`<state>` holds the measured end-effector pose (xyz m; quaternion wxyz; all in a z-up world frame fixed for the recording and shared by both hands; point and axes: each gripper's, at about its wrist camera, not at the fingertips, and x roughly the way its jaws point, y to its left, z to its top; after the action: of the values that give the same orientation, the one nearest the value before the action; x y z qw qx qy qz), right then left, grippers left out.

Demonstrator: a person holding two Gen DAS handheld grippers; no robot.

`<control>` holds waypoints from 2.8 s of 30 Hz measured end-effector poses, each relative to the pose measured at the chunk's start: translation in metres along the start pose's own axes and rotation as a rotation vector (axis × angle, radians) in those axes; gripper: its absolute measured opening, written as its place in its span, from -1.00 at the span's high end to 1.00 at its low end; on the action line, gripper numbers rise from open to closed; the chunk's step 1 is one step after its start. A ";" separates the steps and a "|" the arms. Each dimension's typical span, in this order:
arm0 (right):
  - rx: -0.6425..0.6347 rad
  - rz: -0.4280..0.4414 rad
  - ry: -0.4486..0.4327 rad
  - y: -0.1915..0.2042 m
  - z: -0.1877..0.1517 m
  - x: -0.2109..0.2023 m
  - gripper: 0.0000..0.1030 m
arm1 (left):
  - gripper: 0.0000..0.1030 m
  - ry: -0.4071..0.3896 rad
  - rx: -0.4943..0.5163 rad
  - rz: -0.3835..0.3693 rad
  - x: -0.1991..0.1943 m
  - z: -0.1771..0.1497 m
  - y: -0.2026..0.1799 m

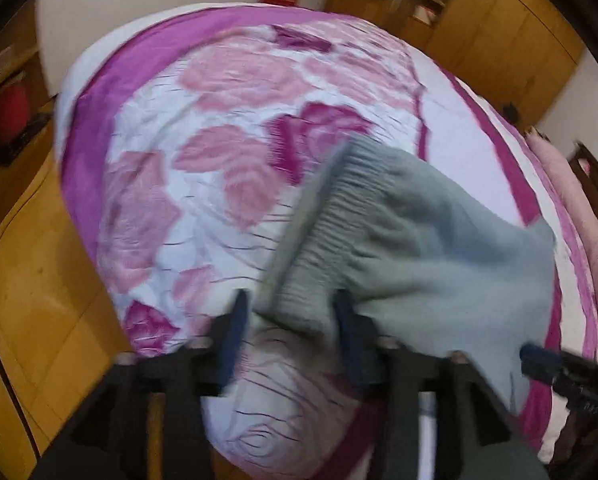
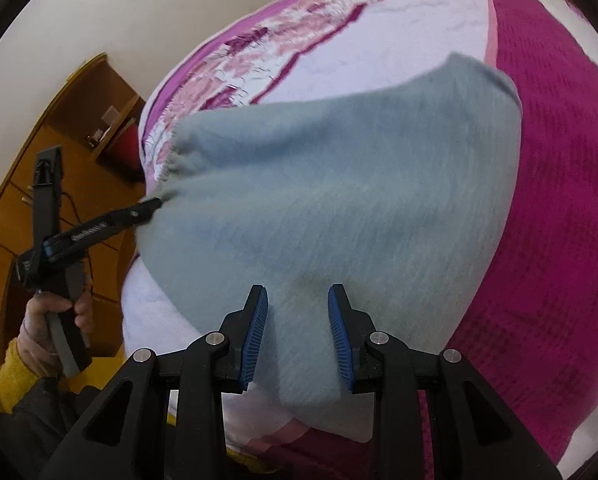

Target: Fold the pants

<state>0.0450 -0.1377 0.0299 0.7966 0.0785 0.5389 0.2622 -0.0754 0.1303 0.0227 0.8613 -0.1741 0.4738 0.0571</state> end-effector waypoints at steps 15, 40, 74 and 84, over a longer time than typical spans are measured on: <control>0.204 -0.071 -0.199 -0.072 0.023 -0.057 0.37 | -0.26 -0.064 0.102 -0.057 -0.028 0.041 -0.031; 0.209 -0.125 -0.209 -0.083 0.061 -0.037 0.37 | 0.32 -0.052 0.132 -0.129 0.049 0.080 -0.043; 0.220 -0.159 -0.206 -0.095 0.082 -0.012 0.88 | 0.73 -0.035 0.303 -0.094 0.031 0.069 -0.081; 0.107 -0.147 -0.151 -0.051 0.049 -0.041 0.65 | 0.12 -0.039 0.288 -0.106 -0.024 0.044 -0.068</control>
<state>0.0942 -0.1944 0.0626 0.8468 0.1005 0.4948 0.1672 -0.0355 0.0846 0.0815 0.8882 -0.0724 0.4505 -0.0537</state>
